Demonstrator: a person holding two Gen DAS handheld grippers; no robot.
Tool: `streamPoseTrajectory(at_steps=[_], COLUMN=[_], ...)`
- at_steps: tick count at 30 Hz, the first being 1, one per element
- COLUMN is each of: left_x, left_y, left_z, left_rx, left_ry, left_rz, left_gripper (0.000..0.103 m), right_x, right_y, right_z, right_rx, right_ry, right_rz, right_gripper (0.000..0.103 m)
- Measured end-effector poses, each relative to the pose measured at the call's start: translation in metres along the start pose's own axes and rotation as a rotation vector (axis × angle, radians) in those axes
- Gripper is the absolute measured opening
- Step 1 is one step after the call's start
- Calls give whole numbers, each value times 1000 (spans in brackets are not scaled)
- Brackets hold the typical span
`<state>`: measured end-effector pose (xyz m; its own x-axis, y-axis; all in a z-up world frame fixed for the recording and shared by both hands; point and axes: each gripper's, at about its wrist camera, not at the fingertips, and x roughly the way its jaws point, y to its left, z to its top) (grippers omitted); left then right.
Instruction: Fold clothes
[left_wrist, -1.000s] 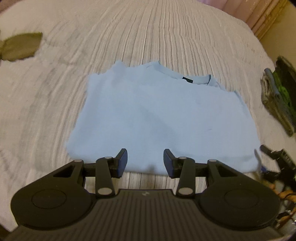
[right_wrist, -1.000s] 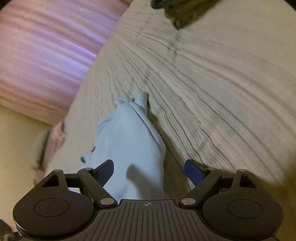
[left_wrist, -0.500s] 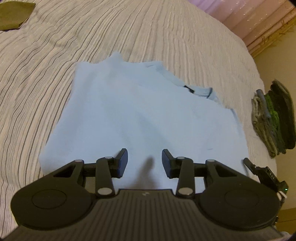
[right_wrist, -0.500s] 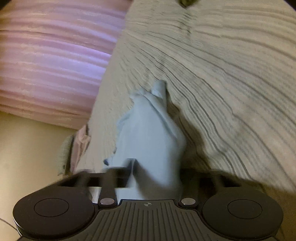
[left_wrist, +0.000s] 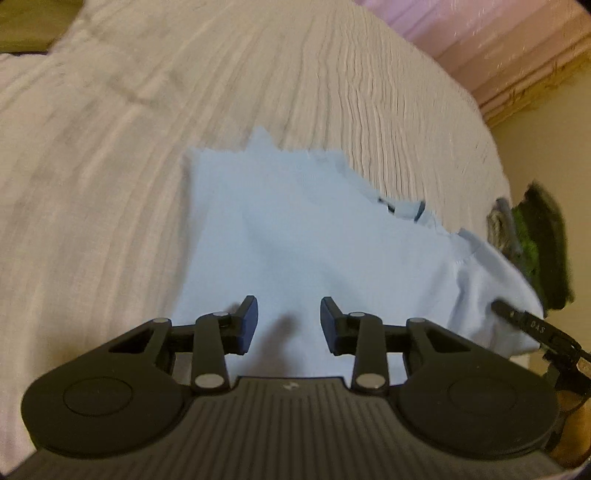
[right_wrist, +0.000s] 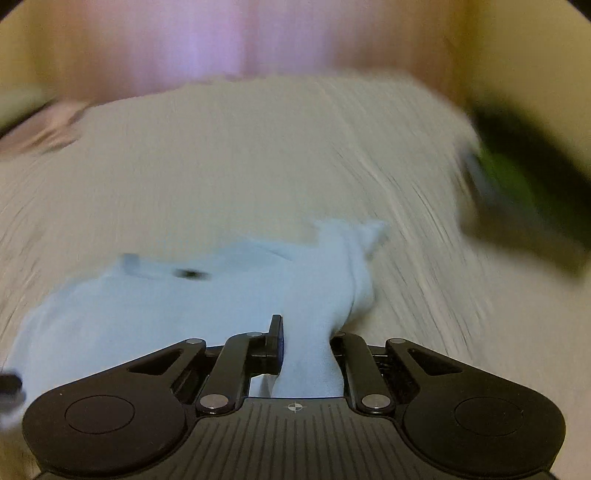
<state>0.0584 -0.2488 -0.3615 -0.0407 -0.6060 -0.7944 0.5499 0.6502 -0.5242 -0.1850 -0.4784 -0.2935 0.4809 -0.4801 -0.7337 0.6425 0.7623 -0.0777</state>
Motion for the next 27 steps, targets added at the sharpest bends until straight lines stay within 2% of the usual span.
streamPoseTrajectory(at_steps=[3,5,8,10,13,18,20,22,23,24,26,27], left_x=[-25,-36,-43,-44,-48,-53,-53,-56,-54,-54,-56,-58], left_y=[28,49,77,94,112,128,129,133,133,134,135,134], left_z=[8,12,16,18,20,22,26,26,26,27,27,28], left_rx=[-48,-74,-100,-120,-139,-144,-140,-128,-124,-123,-124,-125], left_ry=[-7,-9,-1,15,23,46,50,50,53,56,57,55], left_rz=[-17,-29,-13,5,-5,-19,-32,-38,-37,-36,-44,-51], left_gripper=[31,31,31,31,31,31,31,31,31,31,31,31], right_x=[-17,-10,11,25,29,9,6,14,20,21,6,-4], right_y=[85,139,198,225,231,242,257,274,280,284,282,273], right_z=[11,-8,-48,-70,-70,-40,-43,-52,-56,-59,-61,-58], right_rx=[-252,-394,-548,-625,-598,-560,-573,-604,-619,-631,-625,-590], right_ry=[-88,-93,-25,14,19,-60,-43,20,62,72,15,3], right_rz=[-7,23,70,35,-15,-89,-87,-60,-37,-17,20,45], right_gripper=[10,11,11,11,11,11,11,11,28,39,69,75])
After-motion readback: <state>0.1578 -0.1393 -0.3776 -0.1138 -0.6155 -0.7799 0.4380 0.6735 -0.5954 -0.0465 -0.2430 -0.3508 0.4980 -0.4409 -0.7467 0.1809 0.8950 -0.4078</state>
